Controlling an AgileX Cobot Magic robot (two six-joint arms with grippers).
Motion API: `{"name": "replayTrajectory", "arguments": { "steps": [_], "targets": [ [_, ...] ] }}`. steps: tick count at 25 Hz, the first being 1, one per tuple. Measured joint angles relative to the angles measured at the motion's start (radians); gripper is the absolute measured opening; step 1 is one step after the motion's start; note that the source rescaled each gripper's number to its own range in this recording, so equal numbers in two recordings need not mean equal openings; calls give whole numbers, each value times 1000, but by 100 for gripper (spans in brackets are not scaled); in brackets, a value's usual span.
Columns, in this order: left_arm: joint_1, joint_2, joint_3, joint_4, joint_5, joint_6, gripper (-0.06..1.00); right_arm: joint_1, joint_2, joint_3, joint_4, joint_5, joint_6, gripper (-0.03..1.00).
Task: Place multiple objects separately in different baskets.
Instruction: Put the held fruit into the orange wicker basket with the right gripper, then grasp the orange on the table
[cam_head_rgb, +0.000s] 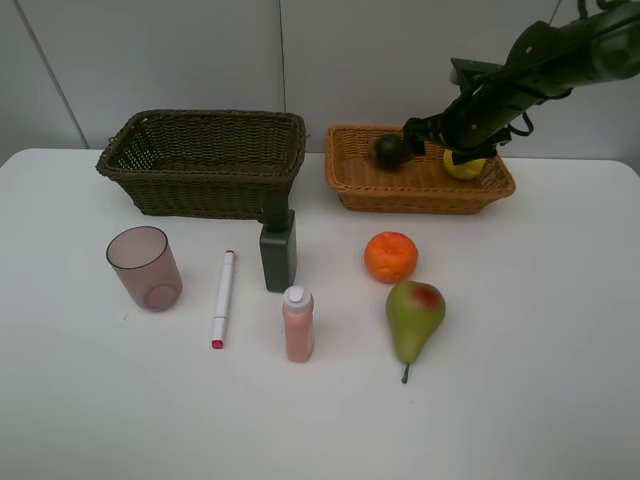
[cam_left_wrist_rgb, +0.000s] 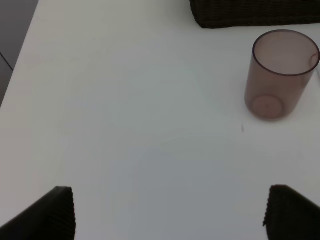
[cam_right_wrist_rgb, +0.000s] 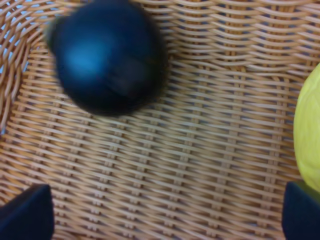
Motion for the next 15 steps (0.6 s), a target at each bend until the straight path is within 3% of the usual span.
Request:
{"name": "replayTrajectory", "arguments": {
  "steps": [8, 15],
  "targets": [
    [0, 0, 0, 0, 0, 0, 100, 0, -85, -1, 0, 135, 22, 90],
    [0, 0, 0, 0, 0, 0, 100, 0, -203, -3, 0, 355, 75, 90]
  ]
}}
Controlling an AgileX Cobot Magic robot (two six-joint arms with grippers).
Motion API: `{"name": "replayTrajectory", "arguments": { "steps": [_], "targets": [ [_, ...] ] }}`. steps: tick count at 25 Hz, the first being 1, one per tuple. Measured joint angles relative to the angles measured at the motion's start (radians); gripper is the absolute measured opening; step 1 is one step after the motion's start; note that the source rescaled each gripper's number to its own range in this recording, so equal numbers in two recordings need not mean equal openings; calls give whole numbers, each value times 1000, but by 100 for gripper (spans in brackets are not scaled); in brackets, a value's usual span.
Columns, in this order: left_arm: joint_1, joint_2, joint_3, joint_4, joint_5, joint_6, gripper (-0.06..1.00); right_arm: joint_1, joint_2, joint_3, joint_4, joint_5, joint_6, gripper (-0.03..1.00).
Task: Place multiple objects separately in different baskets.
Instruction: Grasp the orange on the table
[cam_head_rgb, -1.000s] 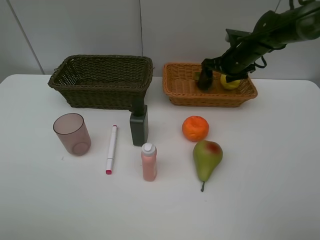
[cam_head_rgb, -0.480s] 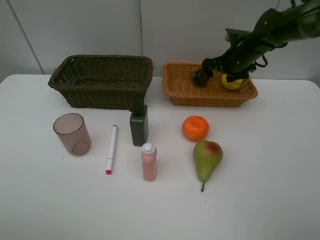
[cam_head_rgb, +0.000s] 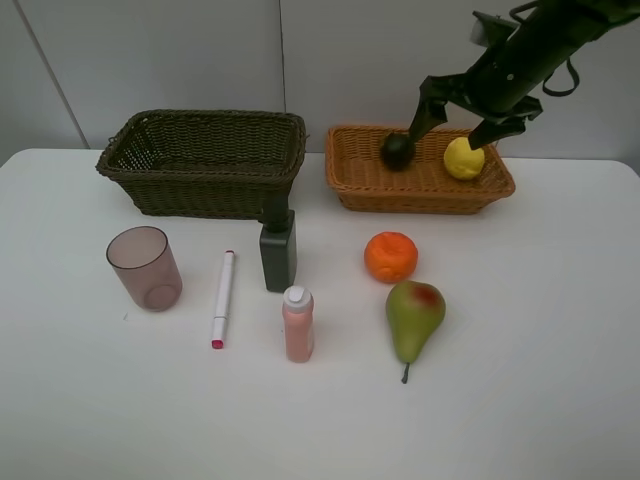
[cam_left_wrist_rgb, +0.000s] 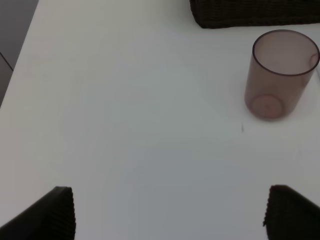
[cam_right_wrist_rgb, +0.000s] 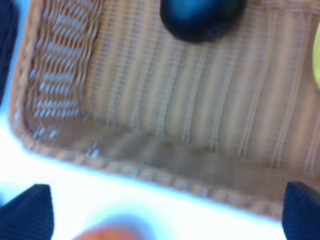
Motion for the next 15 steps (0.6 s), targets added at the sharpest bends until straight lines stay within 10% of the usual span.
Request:
{"name": "replayTrajectory", "arguments": {
  "steps": [15],
  "targets": [
    [0, 0, 0, 0, 0, 0, 100, 216, -21, -1, -170, 149, 148, 86]
  ]
}}
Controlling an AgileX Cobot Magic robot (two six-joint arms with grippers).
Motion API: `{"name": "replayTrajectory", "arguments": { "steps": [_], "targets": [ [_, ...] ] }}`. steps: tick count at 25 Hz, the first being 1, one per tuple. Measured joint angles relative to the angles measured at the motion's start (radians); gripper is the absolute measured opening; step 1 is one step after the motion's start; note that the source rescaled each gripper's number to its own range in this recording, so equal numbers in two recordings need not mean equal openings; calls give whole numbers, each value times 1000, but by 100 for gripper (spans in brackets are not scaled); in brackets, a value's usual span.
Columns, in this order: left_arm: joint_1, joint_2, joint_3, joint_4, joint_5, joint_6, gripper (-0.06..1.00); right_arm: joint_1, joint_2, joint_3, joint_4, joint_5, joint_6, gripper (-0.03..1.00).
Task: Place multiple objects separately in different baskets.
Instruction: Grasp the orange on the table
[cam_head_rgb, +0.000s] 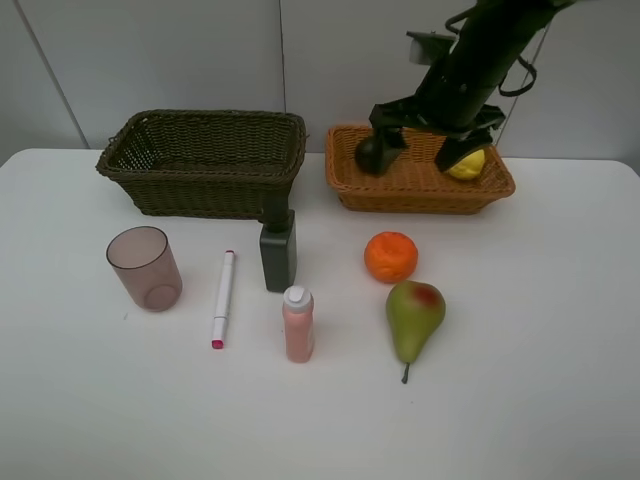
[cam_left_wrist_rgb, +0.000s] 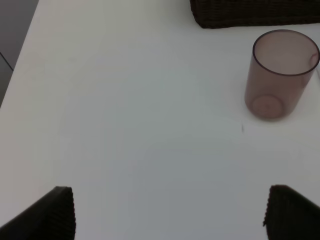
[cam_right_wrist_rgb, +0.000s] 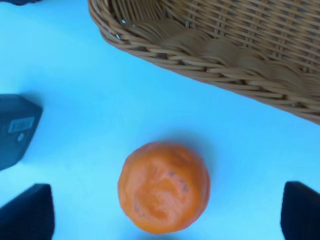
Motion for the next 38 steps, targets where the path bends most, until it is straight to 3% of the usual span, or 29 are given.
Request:
{"name": "replayTrajectory", "arguments": {
  "steps": [7, 22, 38],
  "targets": [
    [0, 0, 0, 0, 0, 0, 100, 29, 55, 31, -24, -18, 18, 86],
    [0, 0, 0, 0, 0, 0, 100, 29, 76, 232, -28, -248, 20, 86],
    [0, 0, 0, 0, 0, 0, 100, 31, 181, 233, -11, -274, 20, 86]
  ]
}}
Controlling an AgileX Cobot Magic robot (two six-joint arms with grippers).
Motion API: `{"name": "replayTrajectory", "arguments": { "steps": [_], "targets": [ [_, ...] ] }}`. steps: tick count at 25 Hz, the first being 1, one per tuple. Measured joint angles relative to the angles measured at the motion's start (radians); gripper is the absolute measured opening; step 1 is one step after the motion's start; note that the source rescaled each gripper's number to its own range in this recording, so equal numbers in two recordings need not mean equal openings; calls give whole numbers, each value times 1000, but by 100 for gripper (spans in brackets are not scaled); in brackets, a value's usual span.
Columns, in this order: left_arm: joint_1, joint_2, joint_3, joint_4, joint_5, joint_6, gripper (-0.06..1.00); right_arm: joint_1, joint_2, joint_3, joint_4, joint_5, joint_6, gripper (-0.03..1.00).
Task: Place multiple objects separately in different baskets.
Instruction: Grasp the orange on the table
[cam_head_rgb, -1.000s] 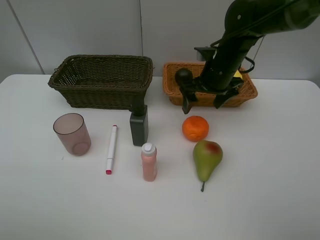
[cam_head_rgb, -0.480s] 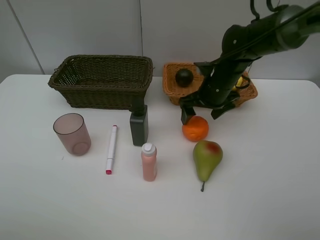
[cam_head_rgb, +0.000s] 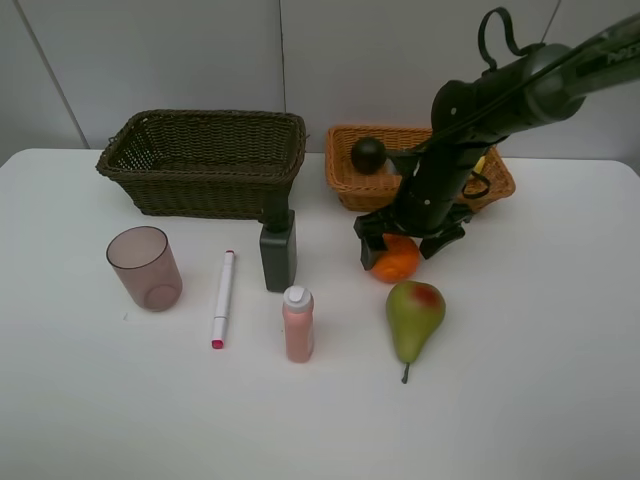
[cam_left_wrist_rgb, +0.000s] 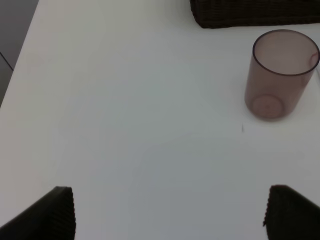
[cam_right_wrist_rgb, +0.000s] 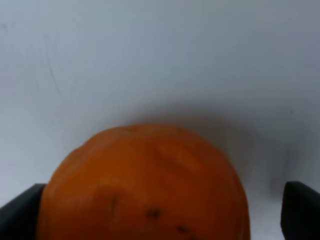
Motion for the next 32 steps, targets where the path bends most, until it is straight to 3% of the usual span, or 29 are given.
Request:
{"name": "replayTrajectory", "arguments": {
  "steps": [2, 4, 7, 8, 24, 32],
  "targets": [
    [0, 0, 0, 0, 0, 0, 100, 0, 0, 0, 0, 0, 0, 85],
    [0, 0, 0, 0, 0, 0, 100, 0, 0, 0, 4, 0, 0, 76],
    [0, 0, 0, 0, 0, 0, 100, 0, 0, 0, 10, 1, -1, 43],
    [0, 0, 0, 0, 0, 0, 100, 0, 0, 0, 12, 1, -1, 41],
    [0, 0, 0, 0, 0, 0, 100, 0, 0, 0, 15, 11, -3, 41],
    [0, 0, 0, 0, 0, 0, 100, 0, 0, -77, 16, 166, -3, 41]
  ]
}}
